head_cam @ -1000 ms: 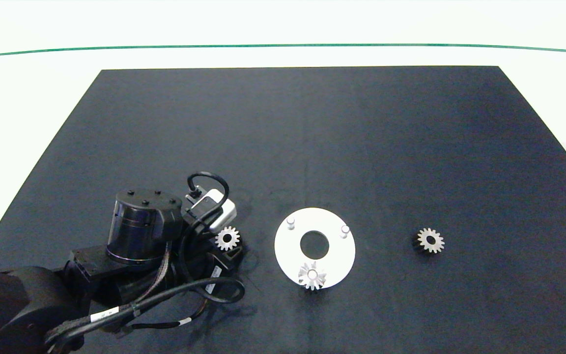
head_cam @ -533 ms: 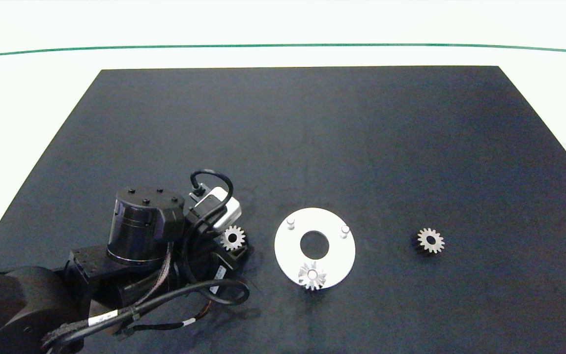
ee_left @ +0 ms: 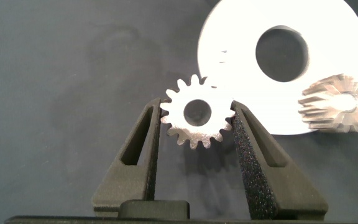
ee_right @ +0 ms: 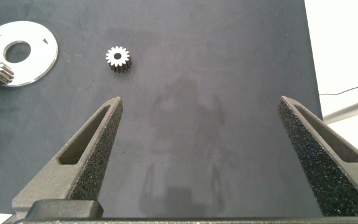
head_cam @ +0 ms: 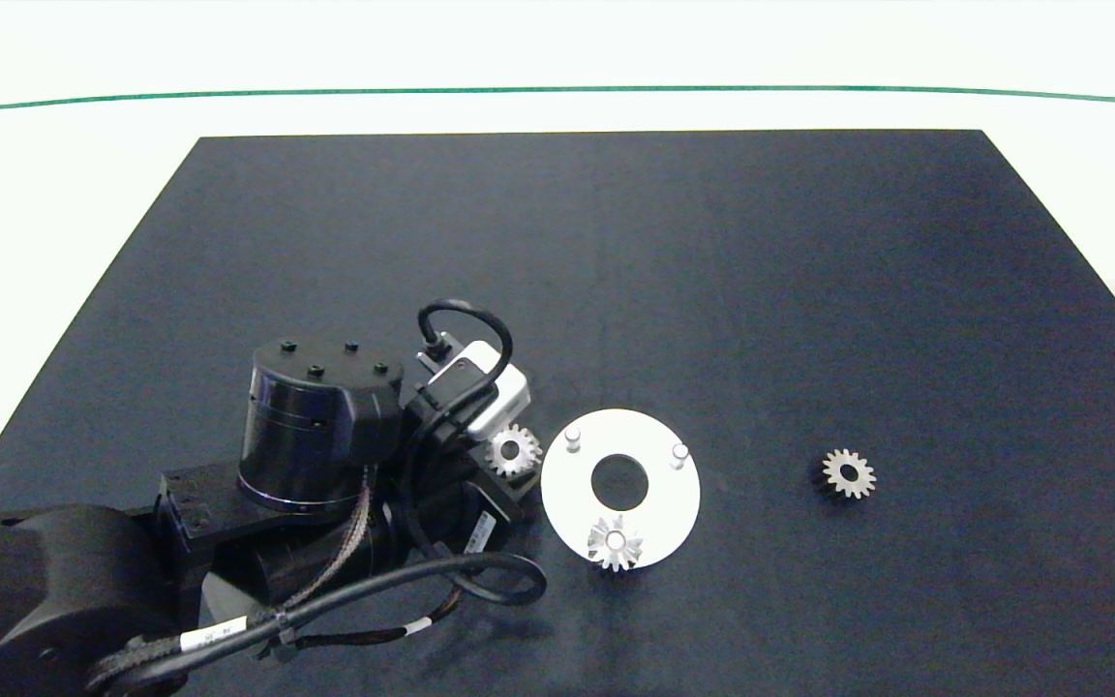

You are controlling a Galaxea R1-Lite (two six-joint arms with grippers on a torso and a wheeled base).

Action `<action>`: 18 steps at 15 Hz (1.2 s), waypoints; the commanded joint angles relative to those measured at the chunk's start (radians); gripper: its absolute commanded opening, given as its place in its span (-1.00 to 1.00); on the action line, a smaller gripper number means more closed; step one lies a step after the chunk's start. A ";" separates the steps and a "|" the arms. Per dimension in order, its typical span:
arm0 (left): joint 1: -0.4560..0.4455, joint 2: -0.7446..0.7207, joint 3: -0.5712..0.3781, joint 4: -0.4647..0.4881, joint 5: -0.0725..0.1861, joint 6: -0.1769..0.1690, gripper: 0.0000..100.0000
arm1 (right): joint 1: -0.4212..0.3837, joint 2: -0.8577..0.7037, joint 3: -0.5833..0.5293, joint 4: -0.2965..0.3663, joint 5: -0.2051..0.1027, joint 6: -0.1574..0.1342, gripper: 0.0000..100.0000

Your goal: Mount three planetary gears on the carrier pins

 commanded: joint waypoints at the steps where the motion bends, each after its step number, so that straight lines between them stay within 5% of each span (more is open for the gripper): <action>1: -0.051 0.013 -0.074 0.077 0.028 0.002 -0.86 | -0.001 0.006 -0.002 0.003 0.000 -0.001 1.00; 5: -0.071 0.072 -0.158 0.097 0.035 -0.001 -0.86 | 0.000 0.003 -0.002 0.003 0.000 -0.001 1.00; 18: -0.077 0.141 -0.215 0.091 0.035 -0.001 -0.86 | 0.002 0.006 0.004 0.005 0.001 -0.001 1.00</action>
